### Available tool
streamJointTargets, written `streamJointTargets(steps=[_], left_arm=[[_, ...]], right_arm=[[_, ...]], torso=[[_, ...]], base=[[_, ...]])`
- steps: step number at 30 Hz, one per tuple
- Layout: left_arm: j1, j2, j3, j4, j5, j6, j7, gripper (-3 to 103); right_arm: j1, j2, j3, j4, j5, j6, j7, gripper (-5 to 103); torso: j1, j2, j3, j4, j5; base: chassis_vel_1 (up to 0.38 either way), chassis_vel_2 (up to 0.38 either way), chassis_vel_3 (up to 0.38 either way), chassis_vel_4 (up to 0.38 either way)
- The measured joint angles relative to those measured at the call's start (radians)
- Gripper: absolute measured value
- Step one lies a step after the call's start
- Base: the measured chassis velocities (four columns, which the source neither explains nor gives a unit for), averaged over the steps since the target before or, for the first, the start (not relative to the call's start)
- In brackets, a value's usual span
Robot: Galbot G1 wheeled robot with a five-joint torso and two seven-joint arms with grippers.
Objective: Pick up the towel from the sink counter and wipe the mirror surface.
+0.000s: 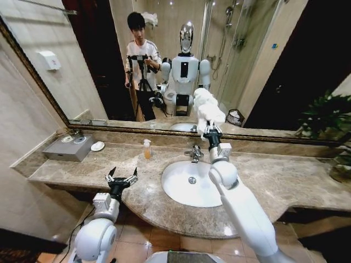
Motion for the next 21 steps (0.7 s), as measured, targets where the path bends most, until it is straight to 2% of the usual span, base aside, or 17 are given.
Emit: streamJointTargets(steps=[4, 6, 9, 13, 21], left_arm=[[0.0, 0.0, 0.0, 0.0, 0.0, 0.0, 0.0, 100], [0.0, 0.0, 0.0, 0.0, 0.0, 0.0, 0.0, 100], [0.0, 0.0, 0.0, 0.0, 0.0, 0.0, 0.0, 100], [0.0, 0.0, 0.0, 0.0, 0.0, 0.0, 0.0, 100], [0.0, 0.0, 0.0, 0.0, 0.0, 0.0, 0.0, 100]], right_arm=[[0.134, -0.027, -0.024, -0.055, 0.047, -0.018, -0.005, 8], [0.154, -0.032, -0.027, -0.065, 0.053, -0.02, -0.007, 8], [0.301, -0.055, -0.058, -0.12, 0.084, -0.041, -0.009, 8], [0.407, -0.053, -0.108, -0.116, 0.12, -0.093, 0.008, 8], [0.363, -0.018, -0.169, -0.145, 0.132, -0.101, 0.013, 8]], torso=[[0.0, 0.0, 0.0, 0.0005, 0.0001], [0.0, 0.0, 0.0, 0.0006, 0.0001], [0.0, 0.0, 0.0, 0.0005, 0.0], [0.0, 0.0, 0.0, 0.0007, -0.0004], [0.0, 0.0, 0.0, 0.0005, -0.0001]], base=[[-0.038, -0.015, 0.02, 0.017], [0.0, 0.0, 0.0, 0.0], [0.0, 0.0, 0.0, 0.0], [0.0, 0.0, 0.0, 0.0], [0.0, 0.0, 0.0, 0.0]])
